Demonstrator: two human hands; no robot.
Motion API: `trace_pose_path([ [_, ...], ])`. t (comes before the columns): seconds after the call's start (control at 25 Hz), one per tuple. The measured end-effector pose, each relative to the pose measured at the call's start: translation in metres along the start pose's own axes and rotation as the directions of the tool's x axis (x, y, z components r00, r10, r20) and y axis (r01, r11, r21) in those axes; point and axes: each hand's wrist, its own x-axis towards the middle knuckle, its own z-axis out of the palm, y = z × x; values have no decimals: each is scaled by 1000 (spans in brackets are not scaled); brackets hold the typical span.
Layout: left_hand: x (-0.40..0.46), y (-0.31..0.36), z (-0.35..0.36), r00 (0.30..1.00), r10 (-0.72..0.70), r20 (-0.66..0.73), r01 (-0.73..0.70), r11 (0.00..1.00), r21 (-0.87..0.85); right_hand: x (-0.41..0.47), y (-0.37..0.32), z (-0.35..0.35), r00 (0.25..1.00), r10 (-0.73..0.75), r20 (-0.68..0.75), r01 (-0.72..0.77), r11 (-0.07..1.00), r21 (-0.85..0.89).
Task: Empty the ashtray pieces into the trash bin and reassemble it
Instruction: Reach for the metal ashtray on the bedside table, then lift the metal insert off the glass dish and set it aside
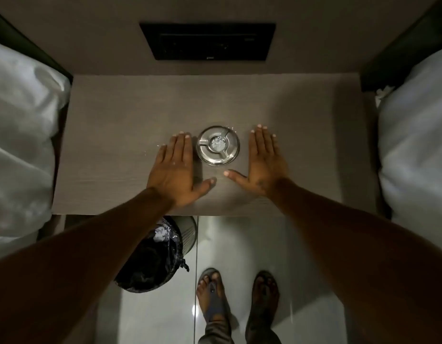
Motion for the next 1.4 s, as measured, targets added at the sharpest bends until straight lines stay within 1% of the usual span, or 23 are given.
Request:
trace_pose_path([
  [0.04,5,2,-5,999,34,-1,-34,999,-5,-2,2,0,1000,-26,-12,26,1000,-17],
  [0.16,27,7,-27,988,152,-2,-152,987,-49,-9,4,-2,996,-36,-79,32,998,-53],
  [0.2,37,10,-33,983,182,38,-180,982,-55,-9,5,0,996,-47,-78,43,997,-57],
  [0.32,52,24,-41,952,270,146,-275,961,15,-7,4,-2,995,-71,-68,65,994,-89],
  [0.36,56,29,-42,944,293,155,-301,953,32,-8,5,-2,995,-70,-68,62,993,-104],
  [0.6,70,30,-36,937,284,203,-300,952,56,-8,6,-2,995,-78,-56,70,990,-121],
  [0.92,74,28,-35,951,241,193,-247,969,6,-6,5,-1,995,-76,-70,67,990,-123],
  [1.0,71,23,-39,956,230,179,-228,973,-36,-6,6,1,993,-79,-88,68,990,-121],
  [1.08,65,7,-47,971,199,131,-186,977,-107,-6,7,2,992,-80,-100,68,991,-116],
  [1.16,59,-24,-53,988,126,88,-112,982,-150,-6,7,3,991,-82,-102,69,990,-125],
  [1.2,56,-43,-54,994,65,90,-51,987,-152,-6,7,3,991,-83,-103,69,989,-131],
  [1.28,50,-76,-53,984,-76,159,95,989,-112,-6,8,3,991,-83,-108,68,989,-134],
  [1.32,47,-86,-50,972,-117,205,135,988,-79,-6,8,3,990,-84,-112,69,989,-131],
  [1.4,44,-95,-41,963,-126,239,142,988,-54,-6,7,4,988,-90,-124,75,990,-117],
])
